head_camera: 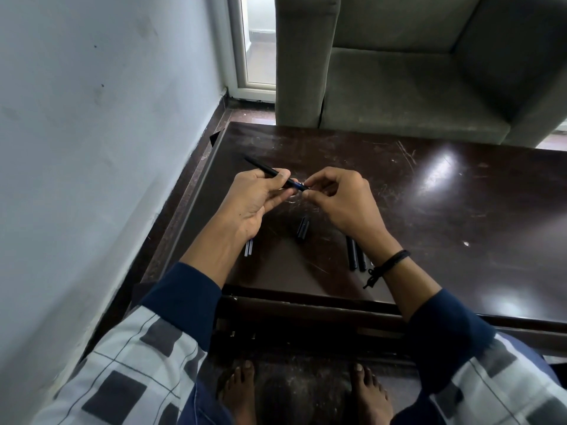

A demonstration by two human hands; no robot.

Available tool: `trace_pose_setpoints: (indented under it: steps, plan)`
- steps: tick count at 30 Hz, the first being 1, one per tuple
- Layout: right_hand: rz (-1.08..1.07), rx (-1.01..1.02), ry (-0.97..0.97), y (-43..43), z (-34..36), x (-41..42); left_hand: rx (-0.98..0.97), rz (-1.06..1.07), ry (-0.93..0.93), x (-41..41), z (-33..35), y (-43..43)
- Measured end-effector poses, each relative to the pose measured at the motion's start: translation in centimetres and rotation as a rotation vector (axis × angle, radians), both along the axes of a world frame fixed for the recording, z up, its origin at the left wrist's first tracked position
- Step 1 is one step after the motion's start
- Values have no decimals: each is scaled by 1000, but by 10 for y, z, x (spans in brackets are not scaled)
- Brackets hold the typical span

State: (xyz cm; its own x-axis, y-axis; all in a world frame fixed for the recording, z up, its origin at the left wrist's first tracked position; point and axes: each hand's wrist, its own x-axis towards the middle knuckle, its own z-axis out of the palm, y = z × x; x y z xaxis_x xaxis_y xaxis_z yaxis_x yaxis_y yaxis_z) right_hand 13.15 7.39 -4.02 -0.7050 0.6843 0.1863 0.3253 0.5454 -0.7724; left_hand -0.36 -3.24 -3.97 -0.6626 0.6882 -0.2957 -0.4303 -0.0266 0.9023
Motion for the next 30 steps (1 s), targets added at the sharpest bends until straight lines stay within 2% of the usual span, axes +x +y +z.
trace_pose_setpoints:
  steps: [14,26,30]
  plan:
    - [-17,-3,37,-3,-2,-3,2,-3,-2,1,2,-1]
    - [-10,142,47,-8,-3,-3,18,-2,-23,1,1,0]
    - [-34,25,66,-7,-2,-3,17,-5,-24,1,1,-1]
